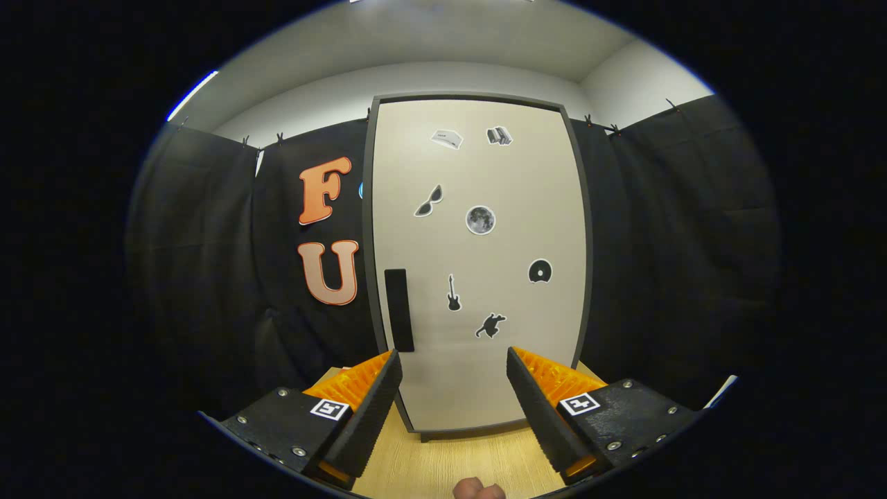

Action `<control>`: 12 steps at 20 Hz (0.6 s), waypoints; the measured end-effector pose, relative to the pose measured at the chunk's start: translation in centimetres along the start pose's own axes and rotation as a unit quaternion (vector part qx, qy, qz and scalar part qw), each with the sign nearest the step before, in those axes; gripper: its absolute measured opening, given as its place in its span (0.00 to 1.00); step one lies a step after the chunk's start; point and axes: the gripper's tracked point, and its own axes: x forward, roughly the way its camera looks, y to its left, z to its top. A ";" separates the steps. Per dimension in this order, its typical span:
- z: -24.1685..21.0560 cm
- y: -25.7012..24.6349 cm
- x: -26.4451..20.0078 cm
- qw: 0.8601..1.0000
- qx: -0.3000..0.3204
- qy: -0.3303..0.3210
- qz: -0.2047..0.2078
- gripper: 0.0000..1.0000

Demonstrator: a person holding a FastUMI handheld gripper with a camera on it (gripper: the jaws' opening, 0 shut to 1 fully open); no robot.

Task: Open the shoe cabinet door, grab the shoes and put them into the shoe cabinet, then close the shoe cabinet door.

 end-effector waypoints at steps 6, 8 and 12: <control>0.4 -2.1 -2.5 1.000 0.001 -0.009 0.010 0.95; 0.1 -2.9 -3.3 1.000 -0.002 -0.002 0.017 0.95; -0.2 -4.0 -4.6 0.999 0.004 -0.001 0.033 0.95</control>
